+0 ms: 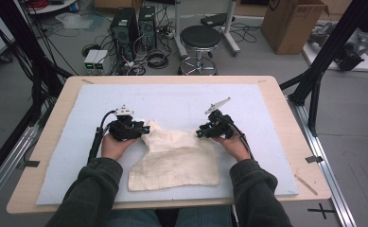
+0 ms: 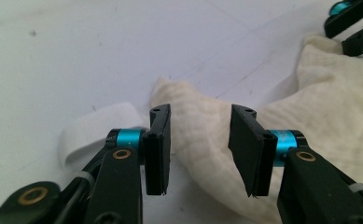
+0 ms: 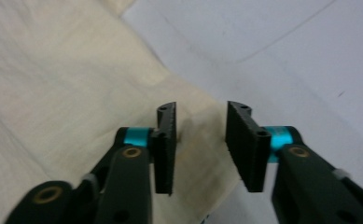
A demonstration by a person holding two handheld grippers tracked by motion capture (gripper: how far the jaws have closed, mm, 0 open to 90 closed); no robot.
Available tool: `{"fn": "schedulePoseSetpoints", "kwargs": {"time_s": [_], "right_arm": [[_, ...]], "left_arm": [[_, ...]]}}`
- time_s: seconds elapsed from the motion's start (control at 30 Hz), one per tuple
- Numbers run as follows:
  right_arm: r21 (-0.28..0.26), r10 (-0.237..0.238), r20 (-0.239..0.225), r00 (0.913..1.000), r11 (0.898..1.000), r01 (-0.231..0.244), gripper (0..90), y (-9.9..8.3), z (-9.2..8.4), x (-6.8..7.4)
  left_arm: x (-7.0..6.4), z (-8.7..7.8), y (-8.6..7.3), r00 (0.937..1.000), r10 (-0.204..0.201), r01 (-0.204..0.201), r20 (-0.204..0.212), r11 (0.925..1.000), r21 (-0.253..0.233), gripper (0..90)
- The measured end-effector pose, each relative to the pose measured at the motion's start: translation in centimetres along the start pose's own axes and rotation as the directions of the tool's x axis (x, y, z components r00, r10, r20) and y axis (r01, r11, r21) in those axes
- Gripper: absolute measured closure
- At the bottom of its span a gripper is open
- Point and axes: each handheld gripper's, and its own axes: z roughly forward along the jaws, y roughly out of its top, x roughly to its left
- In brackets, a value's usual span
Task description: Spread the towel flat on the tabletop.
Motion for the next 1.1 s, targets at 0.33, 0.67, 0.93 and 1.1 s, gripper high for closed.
{"fn": "schedulePoseSetpoints", "kwargs": {"time_s": [0.33,0.67,0.93,1.1], "right_arm": [[0.063,-0.059,-0.014,0.9982,0.996,0.059,88.4,0.0,-1.0,1.7],[0.047,-0.110,0.006,0.9939,0.993,0.110,88.3,-1.9,-4.3,4.1],[0.096,-0.136,-0.064,0.9886,0.985,0.142,88.1,-4.1,-3.6,6.6],[0.082,-0.128,-0.124,0.9839,0.987,0.139,83.5,-4.4,-4.0,7.3]], "left_arm": [[-0.3,0.8,-0.4,0.9984,0.045,-0.041,-0.036,0.9933,0.109,80.4],[-2.1,-0.5,-0.3,0.9918,0.126,-0.122,-0.019,0.9826,0.140,86.2],[-3.4,-2.2,-0.9,0.9880,0.154,-0.152,0.001,0.9744,0.165,86.3],[-3.9,-2.9,-1.7,0.9869,0.161,-0.160,0.006,0.9699,0.184,86.3]]}}
